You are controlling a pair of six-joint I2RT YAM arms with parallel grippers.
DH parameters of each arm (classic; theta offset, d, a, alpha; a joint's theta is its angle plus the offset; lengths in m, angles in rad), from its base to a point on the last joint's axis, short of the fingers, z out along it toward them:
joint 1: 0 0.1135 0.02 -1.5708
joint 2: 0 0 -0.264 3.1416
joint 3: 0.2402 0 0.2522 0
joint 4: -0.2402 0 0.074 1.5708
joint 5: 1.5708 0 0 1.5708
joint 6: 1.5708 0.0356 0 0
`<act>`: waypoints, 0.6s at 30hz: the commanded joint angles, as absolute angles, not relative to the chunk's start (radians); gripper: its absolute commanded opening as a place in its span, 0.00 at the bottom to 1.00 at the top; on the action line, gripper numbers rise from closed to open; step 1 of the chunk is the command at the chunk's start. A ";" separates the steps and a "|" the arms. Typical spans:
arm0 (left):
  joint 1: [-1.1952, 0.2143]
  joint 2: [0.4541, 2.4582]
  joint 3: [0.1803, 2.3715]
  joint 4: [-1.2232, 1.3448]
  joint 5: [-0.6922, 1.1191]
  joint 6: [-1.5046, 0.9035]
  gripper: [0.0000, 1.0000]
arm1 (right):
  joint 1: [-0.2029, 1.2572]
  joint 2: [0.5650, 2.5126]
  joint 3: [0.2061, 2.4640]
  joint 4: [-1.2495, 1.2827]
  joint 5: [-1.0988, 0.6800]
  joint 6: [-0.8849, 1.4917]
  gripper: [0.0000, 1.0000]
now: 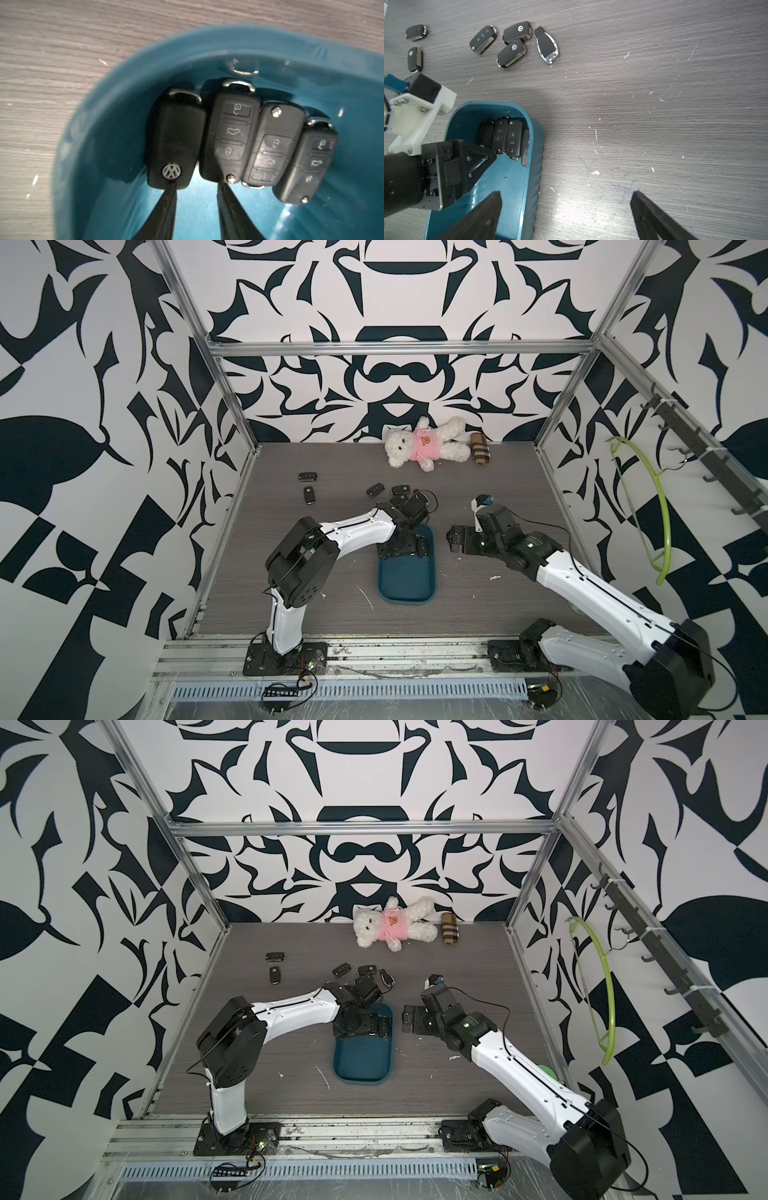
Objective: Place the car key into the storage box
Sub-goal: Place the car key in the storage box, then pick up the car key from the center of the board.
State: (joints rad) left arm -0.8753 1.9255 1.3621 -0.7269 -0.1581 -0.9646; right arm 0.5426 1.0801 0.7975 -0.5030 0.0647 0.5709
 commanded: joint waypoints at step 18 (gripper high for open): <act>-0.704 1.615 1.342 -0.794 -0.140 -0.837 0.99 | 0.535 1.467 1.156 -0.436 0.016 0.516 1.00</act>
State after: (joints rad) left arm -0.7376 1.6657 1.3643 -0.7712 -0.1524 -0.8742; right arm 0.5377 1.4342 1.0912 -0.4614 0.0265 0.5373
